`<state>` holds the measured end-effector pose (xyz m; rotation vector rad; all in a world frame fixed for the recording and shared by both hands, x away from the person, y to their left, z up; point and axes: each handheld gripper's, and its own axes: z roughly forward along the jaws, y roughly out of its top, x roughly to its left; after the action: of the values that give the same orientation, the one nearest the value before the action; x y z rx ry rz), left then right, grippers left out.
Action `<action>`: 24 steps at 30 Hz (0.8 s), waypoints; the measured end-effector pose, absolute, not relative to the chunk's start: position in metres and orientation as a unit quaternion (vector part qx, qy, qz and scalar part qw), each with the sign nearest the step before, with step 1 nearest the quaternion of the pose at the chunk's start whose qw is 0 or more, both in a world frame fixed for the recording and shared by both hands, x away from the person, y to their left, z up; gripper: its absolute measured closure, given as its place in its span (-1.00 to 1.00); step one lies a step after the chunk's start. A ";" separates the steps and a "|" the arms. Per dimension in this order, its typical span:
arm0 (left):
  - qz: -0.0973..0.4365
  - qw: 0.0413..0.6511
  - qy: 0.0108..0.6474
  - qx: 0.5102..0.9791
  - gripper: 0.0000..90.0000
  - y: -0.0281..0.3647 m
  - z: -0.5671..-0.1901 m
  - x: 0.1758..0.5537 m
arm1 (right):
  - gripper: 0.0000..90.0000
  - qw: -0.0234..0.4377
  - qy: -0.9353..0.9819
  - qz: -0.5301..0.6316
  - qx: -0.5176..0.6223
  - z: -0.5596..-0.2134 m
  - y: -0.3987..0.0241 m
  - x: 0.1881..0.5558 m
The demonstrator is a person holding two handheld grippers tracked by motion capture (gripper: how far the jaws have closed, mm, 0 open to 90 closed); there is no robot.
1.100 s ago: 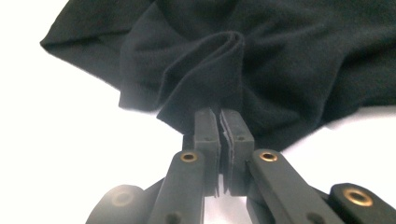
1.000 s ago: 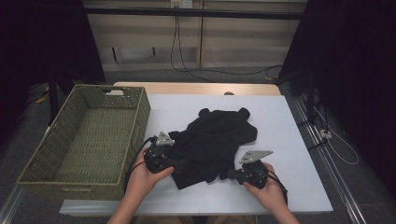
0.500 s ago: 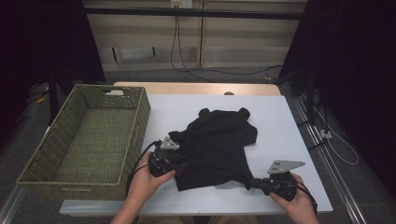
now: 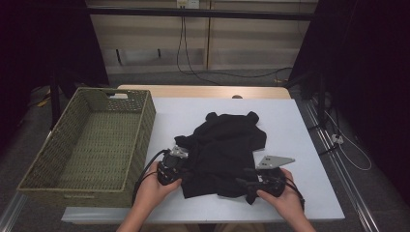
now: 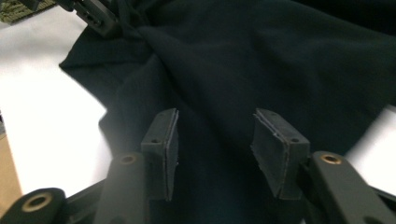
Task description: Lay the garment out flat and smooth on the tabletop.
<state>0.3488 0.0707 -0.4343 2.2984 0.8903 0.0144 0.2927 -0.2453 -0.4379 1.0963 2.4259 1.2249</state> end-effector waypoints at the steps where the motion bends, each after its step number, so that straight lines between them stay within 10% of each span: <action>1: 0.006 0.332 0.341 0.880 0.78 0.071 -0.434 0.349 | 0.10 0.105 0.823 0.416 0.372 -0.438 -0.245 0.293; 9: -0.011 0.344 0.344 0.874 0.81 0.071 -0.430 0.346 | 0.22 0.103 0.846 0.385 0.354 -0.458 -0.220 0.307; 13: -0.017 0.350 0.344 0.871 0.81 0.071 -0.427 0.345 | 0.90 0.097 0.852 0.379 0.347 -0.456 -0.225 0.304; 24: -0.040 0.366 0.333 0.868 0.74 0.071 -0.419 0.340 | 0.93 0.005 0.874 0.359 0.327 -0.447 -0.256 0.270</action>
<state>0.3400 0.0706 -0.4189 2.2323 0.8550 -0.1017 0.2702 -0.2559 -0.4466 1.0227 2.7374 1.1241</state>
